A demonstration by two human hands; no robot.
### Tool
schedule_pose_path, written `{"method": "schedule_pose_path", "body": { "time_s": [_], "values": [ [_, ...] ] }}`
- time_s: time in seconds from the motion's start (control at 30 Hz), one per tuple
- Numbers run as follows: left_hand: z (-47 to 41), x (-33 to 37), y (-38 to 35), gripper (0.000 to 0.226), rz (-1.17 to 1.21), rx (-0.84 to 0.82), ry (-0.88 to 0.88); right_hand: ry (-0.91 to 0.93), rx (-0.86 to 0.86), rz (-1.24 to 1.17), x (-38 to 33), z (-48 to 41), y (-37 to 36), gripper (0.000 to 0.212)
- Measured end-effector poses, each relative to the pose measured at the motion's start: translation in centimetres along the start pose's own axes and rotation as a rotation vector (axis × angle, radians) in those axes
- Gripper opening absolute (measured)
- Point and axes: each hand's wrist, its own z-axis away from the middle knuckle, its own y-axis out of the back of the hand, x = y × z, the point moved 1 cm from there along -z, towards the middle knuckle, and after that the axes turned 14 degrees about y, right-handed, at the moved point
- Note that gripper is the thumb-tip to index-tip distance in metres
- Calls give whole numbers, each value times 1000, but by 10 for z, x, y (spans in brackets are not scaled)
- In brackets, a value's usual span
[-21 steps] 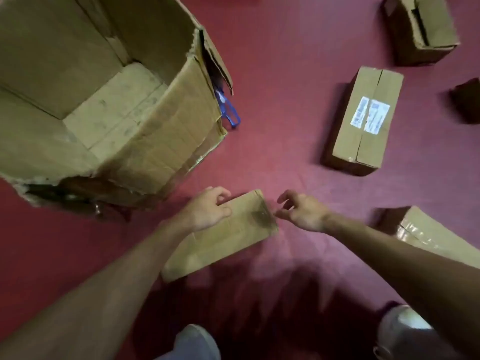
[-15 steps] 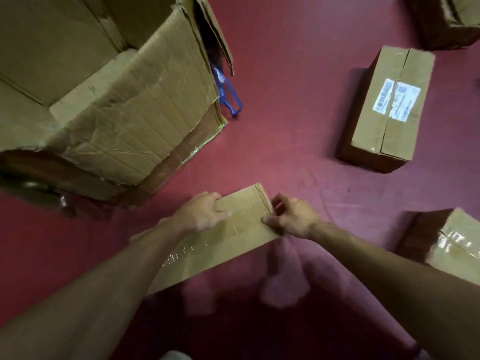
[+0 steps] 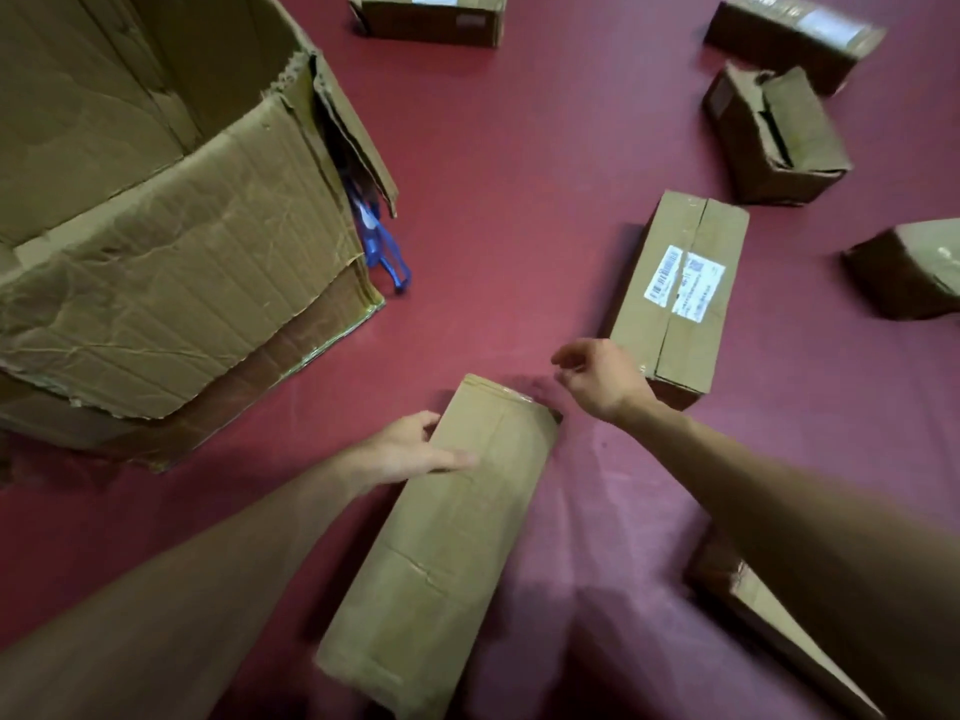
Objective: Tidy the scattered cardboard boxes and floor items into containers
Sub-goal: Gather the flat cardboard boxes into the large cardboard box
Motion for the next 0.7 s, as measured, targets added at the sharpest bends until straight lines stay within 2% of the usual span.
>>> {"method": "schedule_pose_path", "body": {
  "time_s": [0.1,0.17,0.27,0.37,0.43,0.47,0.53,0.57,0.7],
  "values": [
    [-12,1,-12,39,-104,-4,4,-11,190,-32,18,-5,28,25],
    [-16,3,-14,44,-84,10,-9,-61,366,-38,35,-8,45,31],
    [-17,3,-12,46,8,15,16,-279,552,-53,63,-3,63,52],
    [-18,6,-13,49,85,24,14,-631,509,-168,93,9,62,84],
    [-18,10,-16,48,139,42,-5,-736,430,-347,109,14,48,100],
    [-18,12,-17,48,166,49,-19,-721,427,-459,117,14,41,99],
    [-17,15,-17,51,194,43,-50,-652,465,-634,120,13,30,73],
    [-17,17,-17,55,199,25,-66,-635,480,-670,114,13,28,59],
    [-16,22,-18,76,210,-68,-131,-601,462,-673,104,11,25,30]
  ]
}}
